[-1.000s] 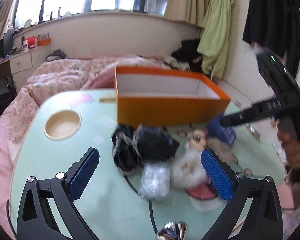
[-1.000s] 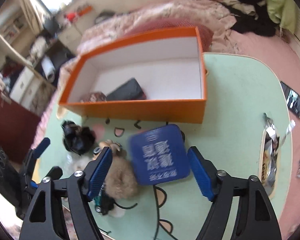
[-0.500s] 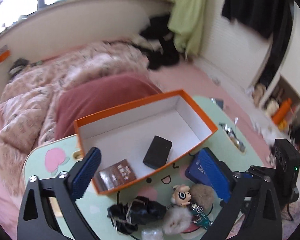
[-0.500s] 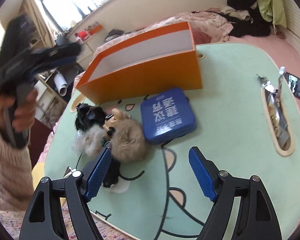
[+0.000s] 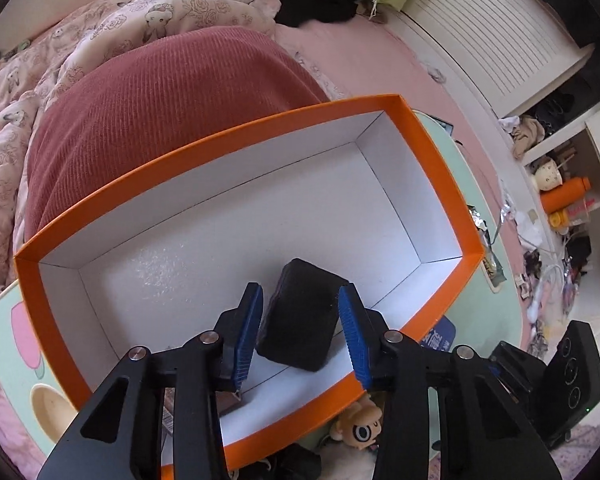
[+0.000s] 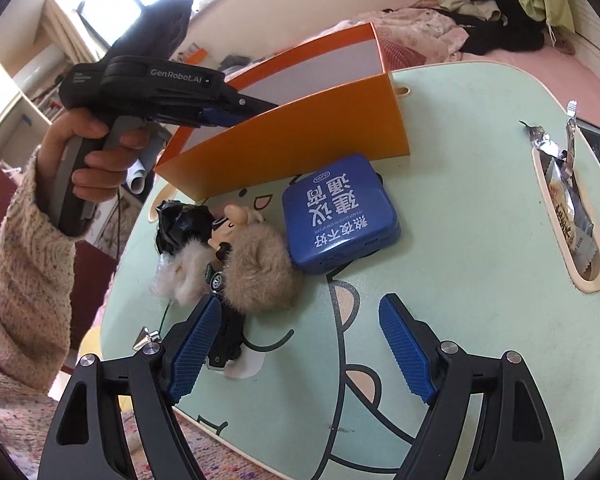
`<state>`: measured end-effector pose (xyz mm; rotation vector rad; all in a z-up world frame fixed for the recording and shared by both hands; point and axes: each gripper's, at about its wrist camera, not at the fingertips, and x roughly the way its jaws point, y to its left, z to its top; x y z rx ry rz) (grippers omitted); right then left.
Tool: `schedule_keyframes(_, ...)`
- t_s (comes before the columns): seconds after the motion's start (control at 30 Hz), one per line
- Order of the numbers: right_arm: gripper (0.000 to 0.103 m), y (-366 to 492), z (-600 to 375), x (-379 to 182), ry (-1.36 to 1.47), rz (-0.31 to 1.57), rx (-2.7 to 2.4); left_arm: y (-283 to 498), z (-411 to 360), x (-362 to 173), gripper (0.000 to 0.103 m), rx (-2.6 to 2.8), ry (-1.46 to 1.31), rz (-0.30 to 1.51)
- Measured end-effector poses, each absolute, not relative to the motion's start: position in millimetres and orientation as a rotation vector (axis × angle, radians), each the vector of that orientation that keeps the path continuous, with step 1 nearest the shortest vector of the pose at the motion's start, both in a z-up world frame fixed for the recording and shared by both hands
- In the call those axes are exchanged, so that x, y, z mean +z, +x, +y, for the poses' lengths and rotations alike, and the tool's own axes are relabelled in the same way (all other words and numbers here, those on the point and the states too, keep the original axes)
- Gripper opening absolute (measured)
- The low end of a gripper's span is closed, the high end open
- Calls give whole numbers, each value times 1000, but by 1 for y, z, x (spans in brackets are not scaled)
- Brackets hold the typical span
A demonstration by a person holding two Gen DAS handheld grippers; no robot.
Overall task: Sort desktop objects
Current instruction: 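Reach into the orange box and grasp the black block with the left gripper, then carry the black block out and set it beside the plastic item, open left gripper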
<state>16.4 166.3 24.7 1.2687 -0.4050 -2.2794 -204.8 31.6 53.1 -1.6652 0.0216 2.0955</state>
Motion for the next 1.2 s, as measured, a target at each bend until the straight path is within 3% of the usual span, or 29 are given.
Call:
schedule_keyframes(0.13, 81, 17, 166, 25, 1268, -410, -2271, -205, 38, 52, 41, 2080, -1684, 65)
schedule_keyframes(0.2, 81, 17, 165, 26, 1268, -403, -2272, -204, 42, 52, 47, 2067, -1676, 84)
schedule_keyframes(0.27, 81, 18, 164, 26, 1269, -397, -2271, -204, 47, 49, 62, 2060, -1680, 116)
schedule_keyframes(0.37, 81, 17, 165, 26, 1272, -409, -2262, -207, 46, 41, 68, 2060, -1698, 130)
schedule_keyframes(0.63, 81, 16, 169, 27, 1271, -436, -2260, -218, 33, 37, 68, 2063, -1719, 47)
schedule_keyframes(1.2, 81, 18, 166, 28, 1270, -440, -2256, -221, 30, 37, 67, 2165, -1767, 173)
